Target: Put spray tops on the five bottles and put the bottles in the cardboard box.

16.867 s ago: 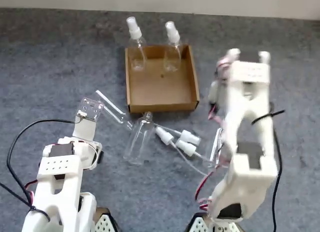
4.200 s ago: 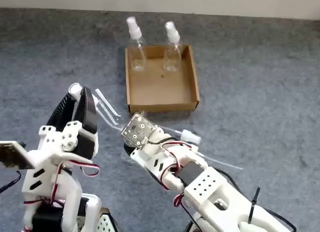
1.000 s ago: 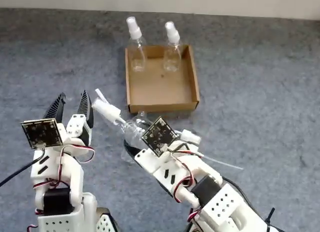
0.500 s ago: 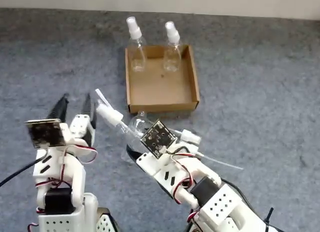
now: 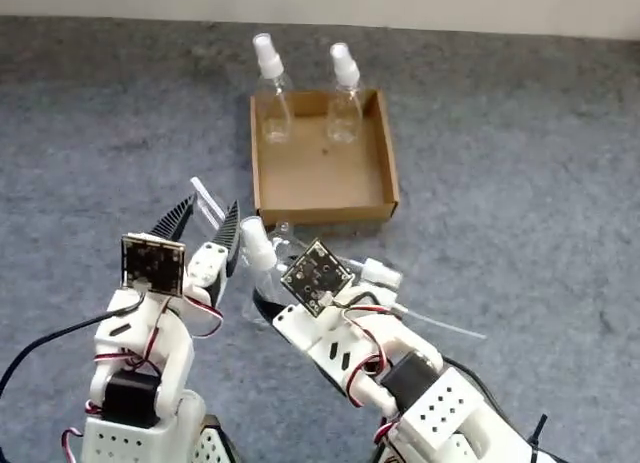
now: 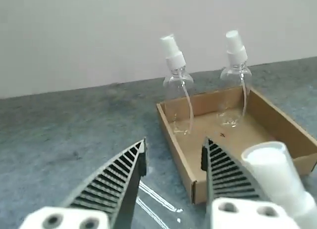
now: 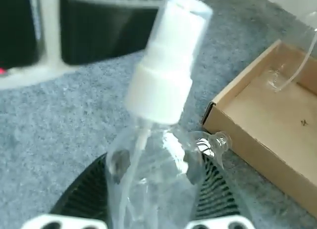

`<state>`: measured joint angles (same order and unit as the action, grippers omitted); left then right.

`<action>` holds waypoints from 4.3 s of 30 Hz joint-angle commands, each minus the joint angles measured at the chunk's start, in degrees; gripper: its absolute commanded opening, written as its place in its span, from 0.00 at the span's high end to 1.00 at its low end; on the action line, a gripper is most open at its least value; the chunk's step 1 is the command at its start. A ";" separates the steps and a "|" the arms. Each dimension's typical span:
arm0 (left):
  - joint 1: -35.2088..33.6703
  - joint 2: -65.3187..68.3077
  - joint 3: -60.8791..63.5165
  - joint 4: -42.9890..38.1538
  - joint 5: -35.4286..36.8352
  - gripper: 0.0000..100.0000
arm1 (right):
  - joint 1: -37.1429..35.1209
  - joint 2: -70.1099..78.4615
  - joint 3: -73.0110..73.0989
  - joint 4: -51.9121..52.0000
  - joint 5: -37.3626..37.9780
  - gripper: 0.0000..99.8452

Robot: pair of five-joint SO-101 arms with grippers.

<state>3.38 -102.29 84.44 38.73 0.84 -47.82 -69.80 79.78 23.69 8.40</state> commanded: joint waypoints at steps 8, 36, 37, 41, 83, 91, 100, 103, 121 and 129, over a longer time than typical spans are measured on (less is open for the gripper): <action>-3.56 -0.75 -3.82 1.93 0.09 0.83 | -0.31 0.13 -0.75 -1.45 0.26 1.00; 0.40 -0.84 -4.62 2.46 -1.14 0.83 | 1.10 0.13 -0.92 -1.63 0.18 1.00; 0.40 -1.27 -4.70 3.25 -1.14 0.83 | 1.71 0.13 -0.84 -1.63 0.09 1.00; 0.40 -1.89 -5.58 6.51 -1.14 0.83 | 3.47 0.13 -0.84 -1.63 0.09 1.00; 12.26 -1.89 -1.10 10.11 -6.33 0.72 | 9.98 39.43 -45.58 -1.19 -14.15 1.00; 6.99 -1.89 3.38 1.14 -6.24 0.72 | 7.08 29.23 -46.64 13.58 -17.14 1.00; 6.81 -1.89 3.65 0.97 -6.51 0.74 | 7.16 20.79 -43.65 18.15 -10.64 1.00; 6.81 -1.89 3.65 0.97 -6.51 0.74 | 7.25 20.35 -42.59 18.24 -9.05 1.00; -0.31 -2.07 5.58 -0.26 -6.15 0.75 | 20.44 48.04 -54.64 -1.36 -2.99 1.00; -6.55 -1.89 7.25 -5.45 -1.93 0.98 | 20.35 71.96 -73.01 -6.64 -2.81 1.00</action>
<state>-2.33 -103.60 91.82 35.03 -1.80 -28.13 -2.64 16.13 19.03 4.88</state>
